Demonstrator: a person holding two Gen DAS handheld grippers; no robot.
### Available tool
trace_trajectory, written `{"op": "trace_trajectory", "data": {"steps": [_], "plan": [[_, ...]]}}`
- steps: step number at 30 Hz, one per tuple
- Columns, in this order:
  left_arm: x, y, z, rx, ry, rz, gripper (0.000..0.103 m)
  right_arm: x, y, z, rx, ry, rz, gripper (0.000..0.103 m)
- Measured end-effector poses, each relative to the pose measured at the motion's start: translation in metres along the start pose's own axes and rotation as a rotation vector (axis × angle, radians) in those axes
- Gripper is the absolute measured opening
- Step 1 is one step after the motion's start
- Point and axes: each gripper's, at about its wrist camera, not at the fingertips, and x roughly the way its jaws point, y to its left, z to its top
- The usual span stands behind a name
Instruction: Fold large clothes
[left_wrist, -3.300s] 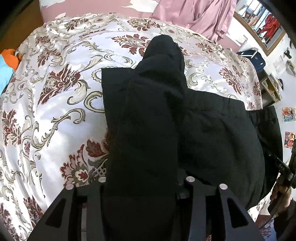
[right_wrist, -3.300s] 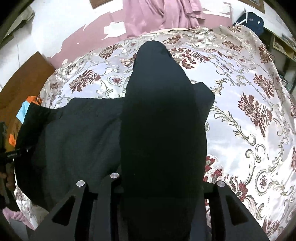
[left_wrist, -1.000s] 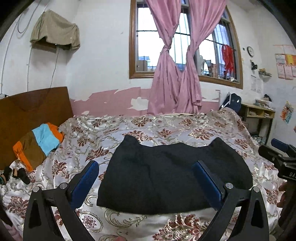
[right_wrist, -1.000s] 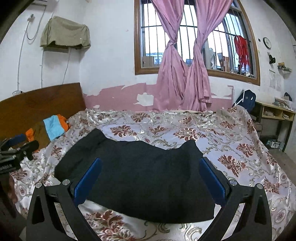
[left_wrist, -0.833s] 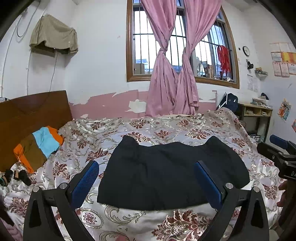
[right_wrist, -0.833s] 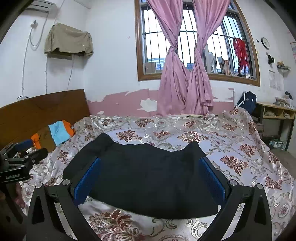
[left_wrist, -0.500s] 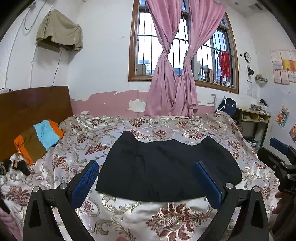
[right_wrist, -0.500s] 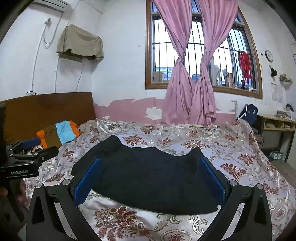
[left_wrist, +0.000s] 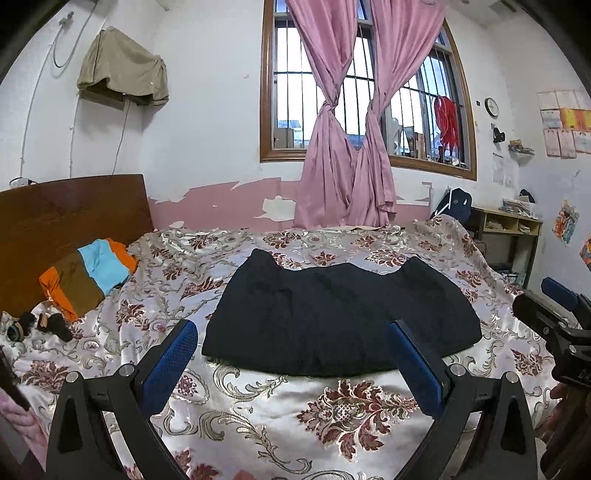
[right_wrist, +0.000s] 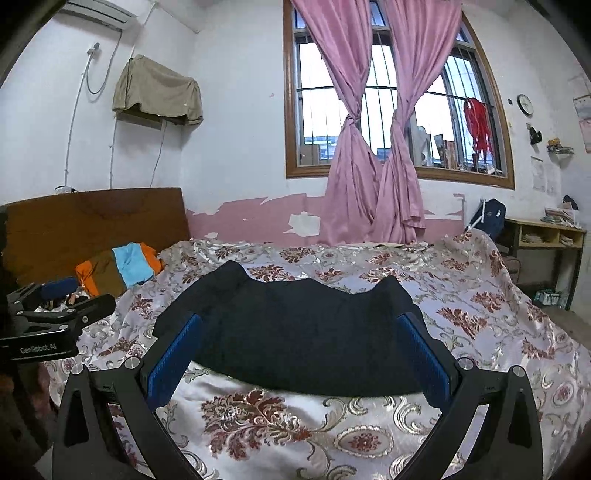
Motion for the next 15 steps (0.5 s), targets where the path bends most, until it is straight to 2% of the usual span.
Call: {"op": "trace_trajectory", "data": {"steps": [6, 15], "plan": [[-0.009, 0.001, -0.015, -0.024, -0.034, -0.003, 0.103, -0.011, -0.004, -0.014, 0.035, -0.028, 0.033, 0.102], [-0.013, -0.002, -0.045, -0.017, -0.005, -0.045, 0.103, -0.015, -0.005, -0.044, 0.013, -0.006, 0.027, 0.102]]}}
